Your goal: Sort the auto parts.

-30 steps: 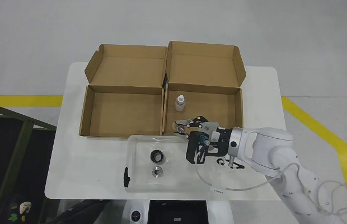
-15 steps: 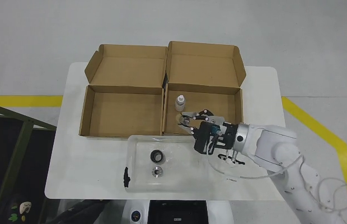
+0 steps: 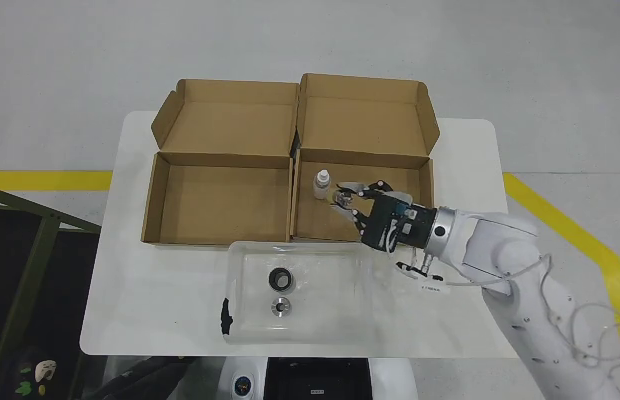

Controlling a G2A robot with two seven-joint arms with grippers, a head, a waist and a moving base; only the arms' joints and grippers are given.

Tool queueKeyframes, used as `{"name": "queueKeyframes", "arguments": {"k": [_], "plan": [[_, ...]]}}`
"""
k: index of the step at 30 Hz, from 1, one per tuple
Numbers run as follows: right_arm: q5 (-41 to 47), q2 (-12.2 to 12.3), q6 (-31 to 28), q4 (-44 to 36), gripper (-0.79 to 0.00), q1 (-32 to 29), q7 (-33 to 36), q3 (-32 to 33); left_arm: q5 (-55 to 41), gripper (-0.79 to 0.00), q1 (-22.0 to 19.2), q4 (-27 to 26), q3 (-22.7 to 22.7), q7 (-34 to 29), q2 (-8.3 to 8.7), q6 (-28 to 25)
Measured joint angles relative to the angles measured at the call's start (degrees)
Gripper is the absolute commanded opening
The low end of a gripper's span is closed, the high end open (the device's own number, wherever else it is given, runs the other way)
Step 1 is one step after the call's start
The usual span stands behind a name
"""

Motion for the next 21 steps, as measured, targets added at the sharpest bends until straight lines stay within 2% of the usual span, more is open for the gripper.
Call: {"name": "queueKeyframes", "arguments": {"k": [21], "plan": [[7.9, -0.8, -5.8, 17.5, -0.785, 11.2, 8.9, -4.2, 0.0, 0.0, 0.0, 0.0, 0.0, 0.0, 0.0, 0.0]]}}
